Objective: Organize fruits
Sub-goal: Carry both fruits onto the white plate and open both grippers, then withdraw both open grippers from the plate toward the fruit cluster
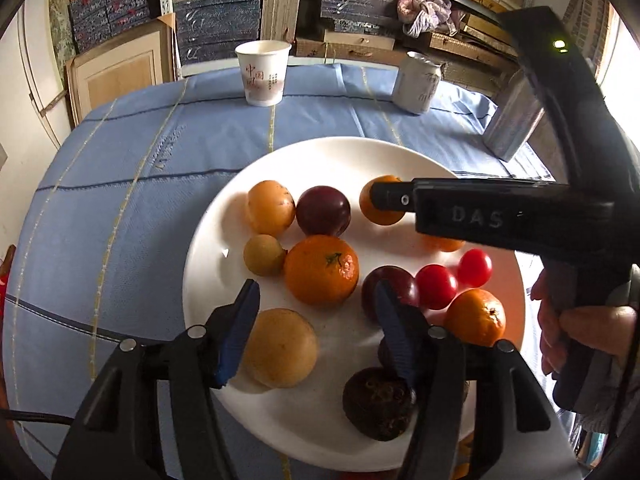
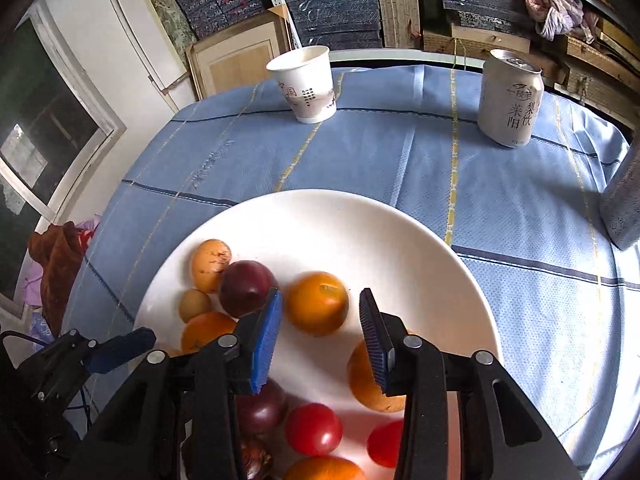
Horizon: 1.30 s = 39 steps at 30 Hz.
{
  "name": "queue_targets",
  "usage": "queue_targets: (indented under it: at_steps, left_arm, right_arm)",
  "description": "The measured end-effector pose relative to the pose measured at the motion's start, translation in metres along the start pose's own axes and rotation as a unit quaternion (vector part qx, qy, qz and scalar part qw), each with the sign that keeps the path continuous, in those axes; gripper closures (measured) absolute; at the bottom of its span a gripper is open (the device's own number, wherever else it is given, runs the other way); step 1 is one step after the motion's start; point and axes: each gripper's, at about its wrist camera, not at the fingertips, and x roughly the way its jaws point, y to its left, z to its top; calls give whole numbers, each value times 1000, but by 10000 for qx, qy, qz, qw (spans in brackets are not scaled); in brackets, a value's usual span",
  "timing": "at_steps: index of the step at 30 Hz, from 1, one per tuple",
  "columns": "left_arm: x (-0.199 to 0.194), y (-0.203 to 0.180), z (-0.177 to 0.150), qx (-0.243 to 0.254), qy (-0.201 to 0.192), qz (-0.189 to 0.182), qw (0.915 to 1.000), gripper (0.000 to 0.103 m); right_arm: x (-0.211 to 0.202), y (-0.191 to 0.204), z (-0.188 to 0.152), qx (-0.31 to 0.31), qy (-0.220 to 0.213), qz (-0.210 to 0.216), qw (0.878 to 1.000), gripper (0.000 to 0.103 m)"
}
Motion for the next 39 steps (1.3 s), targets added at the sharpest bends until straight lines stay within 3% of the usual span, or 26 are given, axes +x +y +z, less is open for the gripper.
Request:
queue_targets:
  at_steps: [3, 7, 10, 12, 16, 24, 33, 39]
  left_arm:
    - [2, 0, 0, -16, 25, 23, 10000, 40]
    - [-9, 4, 1, -42, -28, 74, 10000, 39]
    - [-23, 8, -1, -78, -110, 139, 9998, 36]
    - [-33, 11, -5, -101, -152, 170, 9997, 35]
    - [-52, 16, -20, -151, -151, 264, 9994, 34]
    - [-88, 27, -69, -319, -93, 597, 9977, 29]
    - [-106, 33, -121, -388, 94, 801, 9960, 26]
    - [-109, 24, -139, -298, 152, 803, 9962, 25]
  right_arm:
    - [-14, -2, 6, 45, -193, 54, 9998, 59]
    - [-65, 1, 16, -32, -819, 39, 9966, 59]
    - [-111, 4, 17, -12, -1310, 38, 9914, 49]
    - [-140, 6, 9, 21, -1585, 36, 9874, 45]
    - [-173, 8, -15, 86, -1730, 24, 9849, 43]
    - [-188, 12, -95, 357, -1458, -32, 9887, 38]
    - [-168, 25, -191, 454, -636, -85, 9969, 37]
    - [-164, 38, -231, 381, -311, -62, 9988, 37]
